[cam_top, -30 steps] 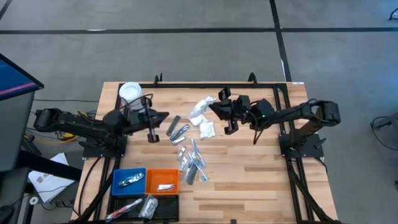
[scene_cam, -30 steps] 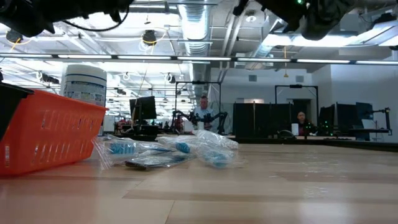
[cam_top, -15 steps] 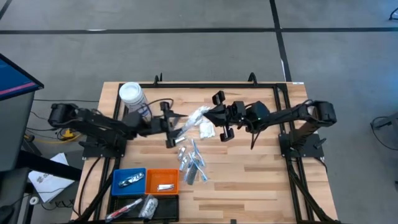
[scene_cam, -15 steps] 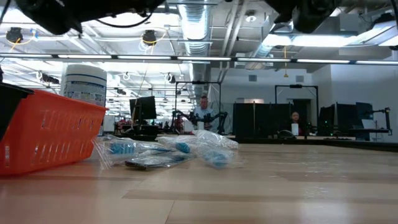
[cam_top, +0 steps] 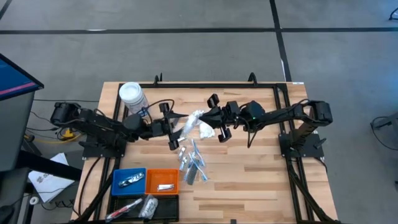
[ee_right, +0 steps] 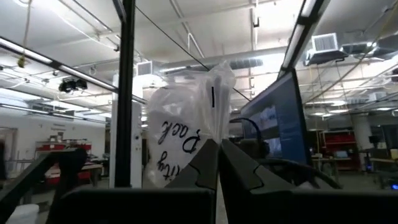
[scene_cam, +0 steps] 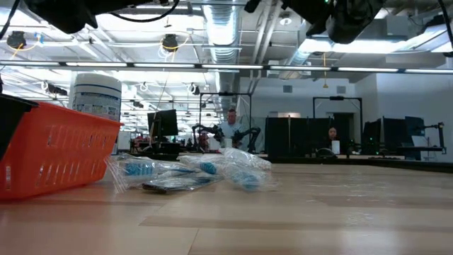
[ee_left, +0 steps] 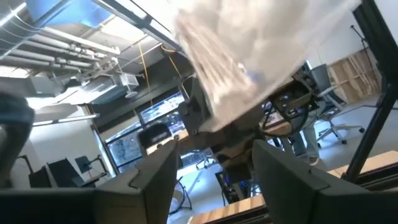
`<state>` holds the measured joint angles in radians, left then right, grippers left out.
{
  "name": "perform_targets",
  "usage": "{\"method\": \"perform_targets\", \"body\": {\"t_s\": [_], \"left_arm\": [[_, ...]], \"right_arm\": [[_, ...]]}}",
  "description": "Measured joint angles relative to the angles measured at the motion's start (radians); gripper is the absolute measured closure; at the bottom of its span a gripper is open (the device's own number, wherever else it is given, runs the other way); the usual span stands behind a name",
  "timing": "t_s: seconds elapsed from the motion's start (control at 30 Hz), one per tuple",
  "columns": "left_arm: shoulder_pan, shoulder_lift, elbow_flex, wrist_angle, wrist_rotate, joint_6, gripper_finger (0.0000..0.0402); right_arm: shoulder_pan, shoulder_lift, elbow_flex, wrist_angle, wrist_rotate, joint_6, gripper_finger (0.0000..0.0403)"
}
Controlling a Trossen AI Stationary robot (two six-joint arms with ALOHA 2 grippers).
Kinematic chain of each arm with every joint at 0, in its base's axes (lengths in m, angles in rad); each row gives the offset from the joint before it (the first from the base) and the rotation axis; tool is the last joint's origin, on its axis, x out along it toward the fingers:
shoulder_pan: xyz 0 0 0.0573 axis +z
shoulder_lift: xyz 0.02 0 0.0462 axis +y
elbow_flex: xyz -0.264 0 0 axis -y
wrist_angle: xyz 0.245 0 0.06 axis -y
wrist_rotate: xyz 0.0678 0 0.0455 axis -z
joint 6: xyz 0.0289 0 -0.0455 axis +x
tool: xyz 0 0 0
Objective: Pick & Place Travel size toiletries
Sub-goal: Put the bottom cotton pack into the right black basket
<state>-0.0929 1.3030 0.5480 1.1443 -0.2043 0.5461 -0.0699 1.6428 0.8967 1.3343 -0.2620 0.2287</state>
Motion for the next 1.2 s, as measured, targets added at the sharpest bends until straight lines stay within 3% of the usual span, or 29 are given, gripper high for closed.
{"method": "perform_targets", "body": {"t_s": [0.17,0.57,1.2], "left_arm": [[0.001,0.001,0.000,0.018,0.010,0.000,0.0211],[0.017,0.001,0.030,0.059,0.147,0.000,0.0213],[0.023,0.018,0.035,0.100,0.157,-0.003,0.0220]], "right_arm": [[0.000,-0.001,0.000,0.004,0.011,-0.021,0.0403],[0.000,-0.001,0.000,0.002,0.025,-0.045,0.0403],[0.000,-0.001,0.000,0.006,0.084,-0.117,0.0403]]}}
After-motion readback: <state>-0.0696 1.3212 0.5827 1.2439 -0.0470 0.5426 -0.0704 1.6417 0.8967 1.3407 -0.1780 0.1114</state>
